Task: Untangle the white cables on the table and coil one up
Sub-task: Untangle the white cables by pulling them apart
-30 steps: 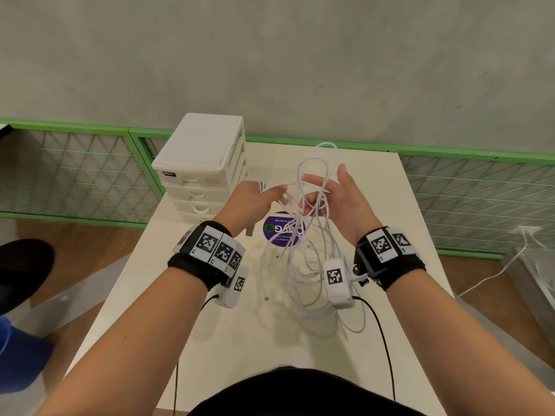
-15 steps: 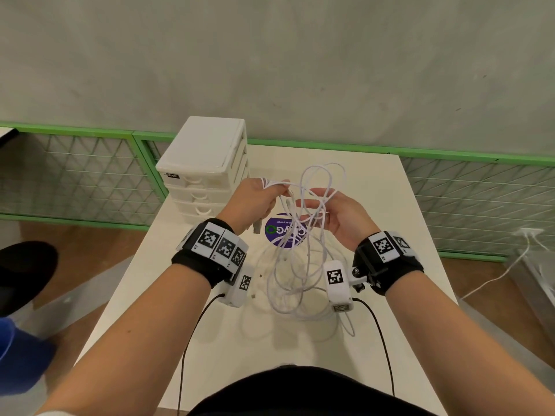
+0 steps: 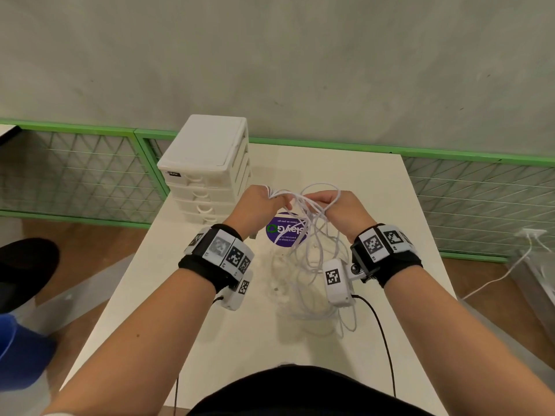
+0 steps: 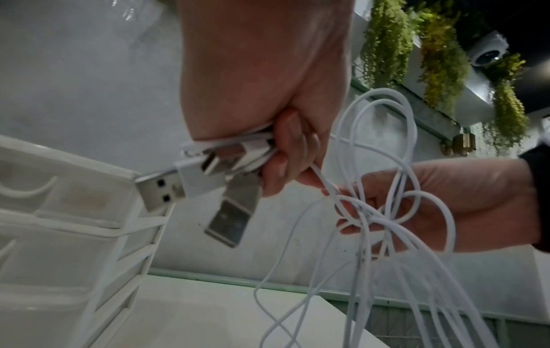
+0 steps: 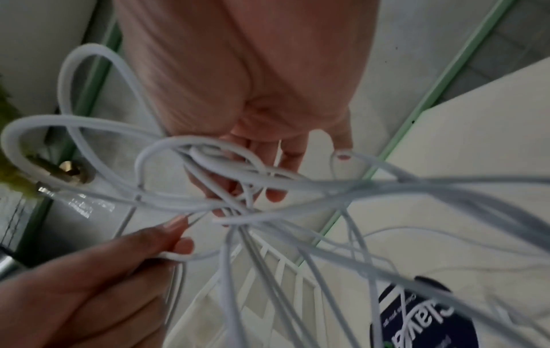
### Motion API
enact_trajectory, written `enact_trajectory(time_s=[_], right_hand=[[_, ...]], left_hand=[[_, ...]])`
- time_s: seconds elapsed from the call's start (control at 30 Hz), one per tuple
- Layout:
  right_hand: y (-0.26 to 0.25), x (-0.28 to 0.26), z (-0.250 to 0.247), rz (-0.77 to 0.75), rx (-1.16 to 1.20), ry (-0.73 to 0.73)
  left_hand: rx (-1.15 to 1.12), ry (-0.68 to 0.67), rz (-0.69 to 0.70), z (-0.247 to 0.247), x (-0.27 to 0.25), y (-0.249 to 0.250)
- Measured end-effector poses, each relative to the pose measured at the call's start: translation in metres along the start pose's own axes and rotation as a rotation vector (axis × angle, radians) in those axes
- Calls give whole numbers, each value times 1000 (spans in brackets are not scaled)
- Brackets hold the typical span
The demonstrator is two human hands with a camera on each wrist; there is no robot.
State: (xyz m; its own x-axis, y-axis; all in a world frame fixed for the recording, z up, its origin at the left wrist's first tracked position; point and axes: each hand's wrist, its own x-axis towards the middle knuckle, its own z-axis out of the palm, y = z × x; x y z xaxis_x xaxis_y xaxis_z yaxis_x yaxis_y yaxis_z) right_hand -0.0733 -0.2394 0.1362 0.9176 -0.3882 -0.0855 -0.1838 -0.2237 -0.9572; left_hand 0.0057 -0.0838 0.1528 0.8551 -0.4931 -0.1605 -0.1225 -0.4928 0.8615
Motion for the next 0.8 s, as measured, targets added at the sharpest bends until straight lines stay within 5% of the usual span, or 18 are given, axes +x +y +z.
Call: enact_trajectory(time_s=[0.43,0.57,0.8], right_hand=[[-9,3,1,-315,-30,74],[-10,7,-3,-402,-187,6],[-20,8,-11,-482,-359,140]], left_hand=[[76,-140,-76,8,1,3],[352,-103,-23,0,8,-1],[892,9,157,-5,12,-3]])
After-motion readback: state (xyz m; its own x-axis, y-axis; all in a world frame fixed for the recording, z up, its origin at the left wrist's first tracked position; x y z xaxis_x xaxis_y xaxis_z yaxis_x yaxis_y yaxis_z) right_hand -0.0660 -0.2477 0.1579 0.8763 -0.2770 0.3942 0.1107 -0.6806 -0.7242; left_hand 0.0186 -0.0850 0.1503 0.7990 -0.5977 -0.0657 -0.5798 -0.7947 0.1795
